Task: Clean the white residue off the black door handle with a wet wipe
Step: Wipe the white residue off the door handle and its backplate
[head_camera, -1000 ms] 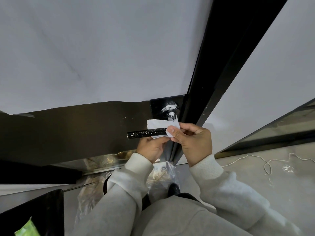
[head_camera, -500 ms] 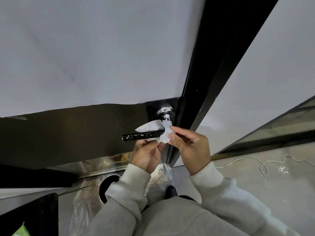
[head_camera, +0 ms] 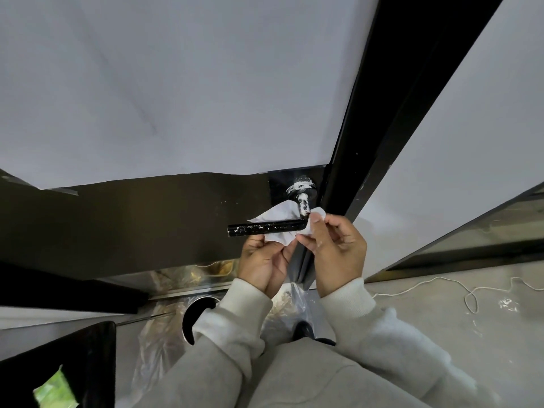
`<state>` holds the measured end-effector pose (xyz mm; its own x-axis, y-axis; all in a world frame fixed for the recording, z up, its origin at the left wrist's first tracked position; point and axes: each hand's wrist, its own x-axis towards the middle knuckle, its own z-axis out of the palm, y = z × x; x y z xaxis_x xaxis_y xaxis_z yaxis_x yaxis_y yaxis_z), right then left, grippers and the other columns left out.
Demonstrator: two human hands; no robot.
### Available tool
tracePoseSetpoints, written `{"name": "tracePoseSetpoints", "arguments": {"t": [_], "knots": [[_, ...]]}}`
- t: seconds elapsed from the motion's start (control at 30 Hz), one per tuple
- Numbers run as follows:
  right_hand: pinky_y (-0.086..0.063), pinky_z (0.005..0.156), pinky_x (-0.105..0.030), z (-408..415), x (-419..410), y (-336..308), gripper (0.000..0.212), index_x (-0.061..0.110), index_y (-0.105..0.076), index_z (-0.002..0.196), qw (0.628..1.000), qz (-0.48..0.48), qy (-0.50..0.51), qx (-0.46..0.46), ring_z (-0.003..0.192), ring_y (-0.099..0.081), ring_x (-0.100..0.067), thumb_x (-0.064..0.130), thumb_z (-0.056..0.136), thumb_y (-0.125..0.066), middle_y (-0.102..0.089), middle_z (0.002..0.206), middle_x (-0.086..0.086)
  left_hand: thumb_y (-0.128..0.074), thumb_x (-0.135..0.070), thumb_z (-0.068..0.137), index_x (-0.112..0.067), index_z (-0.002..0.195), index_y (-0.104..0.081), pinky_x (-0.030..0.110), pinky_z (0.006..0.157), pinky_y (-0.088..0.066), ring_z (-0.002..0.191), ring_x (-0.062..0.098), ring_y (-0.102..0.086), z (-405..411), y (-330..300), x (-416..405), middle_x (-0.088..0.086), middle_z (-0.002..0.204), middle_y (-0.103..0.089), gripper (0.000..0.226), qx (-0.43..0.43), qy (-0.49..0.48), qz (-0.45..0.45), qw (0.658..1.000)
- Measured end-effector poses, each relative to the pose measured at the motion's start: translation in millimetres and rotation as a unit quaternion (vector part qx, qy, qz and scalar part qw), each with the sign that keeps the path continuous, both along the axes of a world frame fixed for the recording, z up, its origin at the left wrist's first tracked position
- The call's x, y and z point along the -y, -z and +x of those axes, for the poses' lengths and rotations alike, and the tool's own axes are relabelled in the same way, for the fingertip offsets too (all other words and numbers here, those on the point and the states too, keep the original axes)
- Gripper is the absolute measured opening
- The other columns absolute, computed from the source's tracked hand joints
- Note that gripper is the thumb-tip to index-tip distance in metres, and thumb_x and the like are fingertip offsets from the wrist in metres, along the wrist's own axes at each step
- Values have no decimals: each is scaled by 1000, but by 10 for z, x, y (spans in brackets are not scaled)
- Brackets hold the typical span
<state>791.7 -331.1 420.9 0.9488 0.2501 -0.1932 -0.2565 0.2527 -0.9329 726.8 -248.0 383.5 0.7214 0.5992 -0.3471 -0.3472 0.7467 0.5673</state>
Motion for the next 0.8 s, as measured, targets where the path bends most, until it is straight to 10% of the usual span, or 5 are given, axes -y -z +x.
{"name": "tracePoseSetpoints", "arguments": {"t": [0.37, 0.53, 0.63, 0.8], "knots": [[-60, 63, -34, 96, 57, 51, 11, 10, -69, 80, 1000, 10, 4, -9, 60, -67, -18, 15, 90, -69, -68, 67, 2, -46, 20, 90, -11, 86, -82, 26, 81, -61, 91, 21, -76, 37, -5, 44, 10, 96, -79, 47, -10, 51, 11, 999], [-57, 69, -32, 104, 96, 42, 33, 0, -74, 98, 995, 72, -62, -39, 77, -67, -22, 27, 98, -54, -72, 89, -19, -72, 15, 71, -12, 91, -81, 26, 80, -60, 90, 19, -74, 68, -64, 68, 9, 99, -78, 35, 15, 55, 20, 998], [-55, 79, -28, 103, 124, 67, 32, 8, -75, 111, 988, -57, -90, 108, 87, -69, -14, 13, 91, -51, -71, 105, -16, -49, 23, 83, -7, 105, -76, 30, 83, -61, 94, 26, -74, 127, 11, 120, 17, 110, -74, 46, -1, 46, -52, 998], [-51, 79, -18, 191, 138, 63, 30, 12, -74, 116, 869, -240, -125, 415, 82, -64, -11, 8, 90, -60, -65, 97, -8, -52, 9, 91, -10, 104, -74, 33, 76, -59, 85, 23, -71, 39, 28, 199, 13, 99, -72, 32, -14, 43, -34, 998]]}}
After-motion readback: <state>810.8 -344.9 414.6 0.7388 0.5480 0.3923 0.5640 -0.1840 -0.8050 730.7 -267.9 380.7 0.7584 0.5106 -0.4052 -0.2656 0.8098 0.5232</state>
